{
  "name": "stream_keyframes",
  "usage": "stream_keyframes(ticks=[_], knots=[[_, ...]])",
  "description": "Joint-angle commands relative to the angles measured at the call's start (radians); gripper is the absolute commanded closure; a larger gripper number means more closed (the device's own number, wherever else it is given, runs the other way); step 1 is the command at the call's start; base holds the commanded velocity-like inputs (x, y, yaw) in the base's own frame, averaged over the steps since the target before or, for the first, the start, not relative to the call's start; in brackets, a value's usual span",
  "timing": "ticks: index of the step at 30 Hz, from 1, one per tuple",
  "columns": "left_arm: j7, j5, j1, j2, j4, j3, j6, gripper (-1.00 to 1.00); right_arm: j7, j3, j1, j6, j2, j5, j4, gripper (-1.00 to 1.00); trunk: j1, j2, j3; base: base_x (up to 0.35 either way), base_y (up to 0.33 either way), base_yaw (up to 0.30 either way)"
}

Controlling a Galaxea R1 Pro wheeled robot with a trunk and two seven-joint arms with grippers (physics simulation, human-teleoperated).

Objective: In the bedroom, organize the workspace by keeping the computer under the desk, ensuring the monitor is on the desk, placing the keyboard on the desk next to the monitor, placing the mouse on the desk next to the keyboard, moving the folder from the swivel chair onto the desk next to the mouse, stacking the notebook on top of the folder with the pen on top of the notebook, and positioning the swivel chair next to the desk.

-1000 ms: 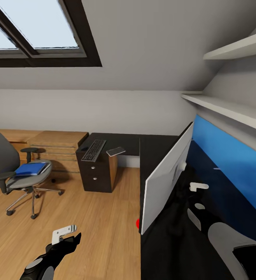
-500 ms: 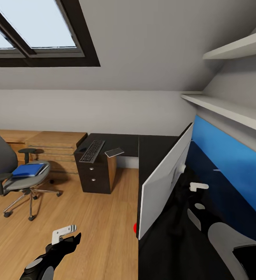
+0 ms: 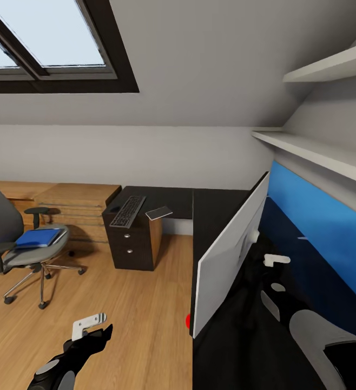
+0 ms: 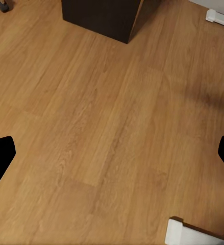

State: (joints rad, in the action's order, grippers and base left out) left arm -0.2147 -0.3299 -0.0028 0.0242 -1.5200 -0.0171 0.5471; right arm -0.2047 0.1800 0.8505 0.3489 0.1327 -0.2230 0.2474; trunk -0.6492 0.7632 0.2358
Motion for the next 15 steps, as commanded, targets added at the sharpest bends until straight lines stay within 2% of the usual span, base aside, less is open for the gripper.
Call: stream_keyframes(ticks=[1,7,15], knots=[[-0.008,-0.011,0.000,0.000,-0.002,0.001,0.004,-1.00,-0.004,0.009,0.001,0.003,0.001,-0.009,0.000,-1.00,0.000,0.001,0.001,0.000,0.000,0.000],[-0.006,-0.012,0.000,0.000,-0.002,0.001,0.004,-1.00,-0.005,0.009,0.001,0.003,0.001,-0.009,0.000,-1.00,0.000,0.001,0.001,0.086,-0.080,0.000],[-0.008,-0.012,0.000,0.000,-0.002,0.000,0.004,-1.00,-0.005,0.009,0.001,0.002,0.001,-0.009,0.000,-1.00,0.000,0.001,0.001,0.013,-0.012,0.000]])
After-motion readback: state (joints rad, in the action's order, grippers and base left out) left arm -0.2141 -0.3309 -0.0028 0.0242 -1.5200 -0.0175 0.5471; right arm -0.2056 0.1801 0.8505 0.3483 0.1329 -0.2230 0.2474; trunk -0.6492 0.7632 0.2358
